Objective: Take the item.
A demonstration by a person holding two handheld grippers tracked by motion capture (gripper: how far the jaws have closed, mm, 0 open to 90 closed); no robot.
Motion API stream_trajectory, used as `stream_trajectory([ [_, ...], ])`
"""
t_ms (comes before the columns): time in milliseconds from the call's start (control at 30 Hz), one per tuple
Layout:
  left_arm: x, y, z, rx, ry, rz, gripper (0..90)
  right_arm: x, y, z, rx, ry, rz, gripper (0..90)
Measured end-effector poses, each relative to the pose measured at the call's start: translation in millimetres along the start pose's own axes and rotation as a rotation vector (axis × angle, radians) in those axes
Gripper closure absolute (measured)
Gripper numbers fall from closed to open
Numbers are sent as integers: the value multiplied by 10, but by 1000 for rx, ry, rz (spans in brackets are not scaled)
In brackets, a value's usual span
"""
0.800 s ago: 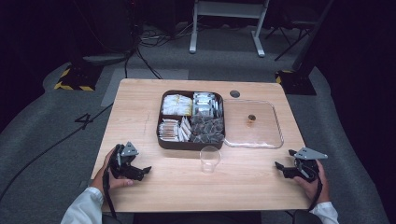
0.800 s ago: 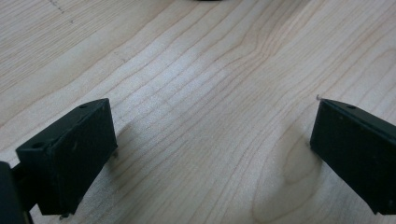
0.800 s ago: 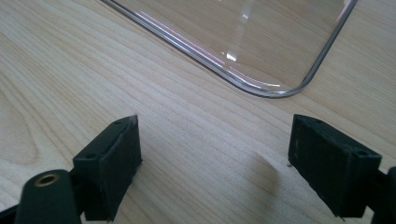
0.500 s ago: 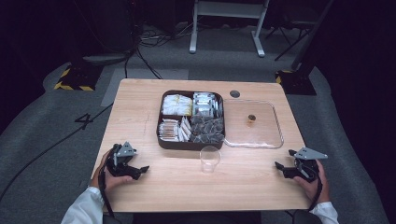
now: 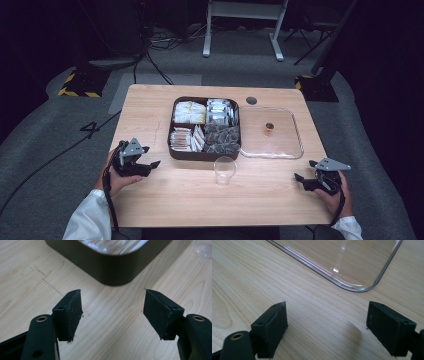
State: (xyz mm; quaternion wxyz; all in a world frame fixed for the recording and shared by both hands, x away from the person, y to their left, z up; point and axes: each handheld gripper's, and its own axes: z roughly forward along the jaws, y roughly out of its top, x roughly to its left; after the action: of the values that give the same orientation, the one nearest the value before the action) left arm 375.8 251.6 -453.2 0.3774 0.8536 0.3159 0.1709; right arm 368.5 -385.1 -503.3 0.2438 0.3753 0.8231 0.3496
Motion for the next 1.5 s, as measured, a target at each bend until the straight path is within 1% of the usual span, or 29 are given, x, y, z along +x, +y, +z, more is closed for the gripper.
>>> stream_trajectory([
  [33, 1, 27, -10, -12, -1, -4, 319, 1, 0, 0, 0, 0, 0, 174],
  [133, 23, 115, -39, -26, 6, 6, 329, 1, 0, -1, -1, -1, -2, 173],
  [167, 37, 151, -52, -38, 12, 5, 335, 1, 0, -1, -1, -1, -3, 174],
  [233, 68, 216, -62, -43, 9, 4, 339, 1, 0, -1, -1, -1, -2, 174],
  [333, 122, 318, -76, -52, 10, 14, 347, 1, 0, -1, 0, -1, -2, 174],
  [433, 194, 437, -86, -86, 3, -3, 348, 2, 0, -1, -1, -2, -4, 174],
  [500, 235, 530, -69, -89, 14, 3, 354, 2, 0, -1, -1, -2, -4, 174],
  [600, 292, 653, -19, -83, 12, 7, 368, 2, 0, -1, -1, -2, -4, 174],
  [667, 325, 742, 28, -77, 16, 14, 383, 2, 0, -1, -1, -2, -4, 174],
  [733, 351, 826, 87, -67, 11, 21, 391, 4, 0, -2, -1, -3, -4, 174],
  [800, 374, 902, 150, -55, 13, 39, 403, 3, 0, -2, -1, -3, -4, 174],
  [833, 374, 902, 150, -55, 13, 39, 411, 3, 0, -1, -1, -2, -4, 174],
  [867, 391, 972, 220, -42, 9, 49, 413, 2, 0, -1, -1, -2, -5, 174],
  [933, 409, 1031, 295, -40, -5, 39, 427, 3, 0, -1, -1, -2, -5, 174],
  [967, 420, 1066, 344, -32, -3, 48, 433, 3, 0, -2, -1, -3, -4, 174],
  [1033, 434, 1108, 410, -31, -5, 42, 436, 9, -1, -3, -2, -5, -2, 174],
  [1067, 444, 1140, 459, -19, -5, 47, 447, 10, -1, -4, -2, -8, -5, 174],
  [1133, 461, 1181, 522, -12, -9, 45, 453, 11, -1, -4, -2, -8, -5, 174],
  [1167, 461, 1181, 522, -12, -9, 45, 456, 11, -1, -4, -2, -8, -5, 174],
  [1200, 483, 1229, 594, -9, -10, 40, 465, 8, -1, -3, -2, -6, -5, 174],
  [1300, 520, 1296, 732, 6, -12, 34, 467, 11, -1, -4, -2, -6, -6, 174],
  [1367, 530, 1340, 837, 25, 0, 40, 466, 13, -1, -5, -3, -8, -9, 174],
  [1433, 546, 1361, 919, 35, -8, 32, 460, 14, -1, -4, -3, -8, -9, 174],
  [1467, 552, 1365, 952, 37, 0, 34, 460, 13, -2, -5, -3, -7, -9, 174],
  [1500, 552, 1365, 952, 37, 0, 34, 457, 13, -2, -5, -3, -7, -9, 174],
])
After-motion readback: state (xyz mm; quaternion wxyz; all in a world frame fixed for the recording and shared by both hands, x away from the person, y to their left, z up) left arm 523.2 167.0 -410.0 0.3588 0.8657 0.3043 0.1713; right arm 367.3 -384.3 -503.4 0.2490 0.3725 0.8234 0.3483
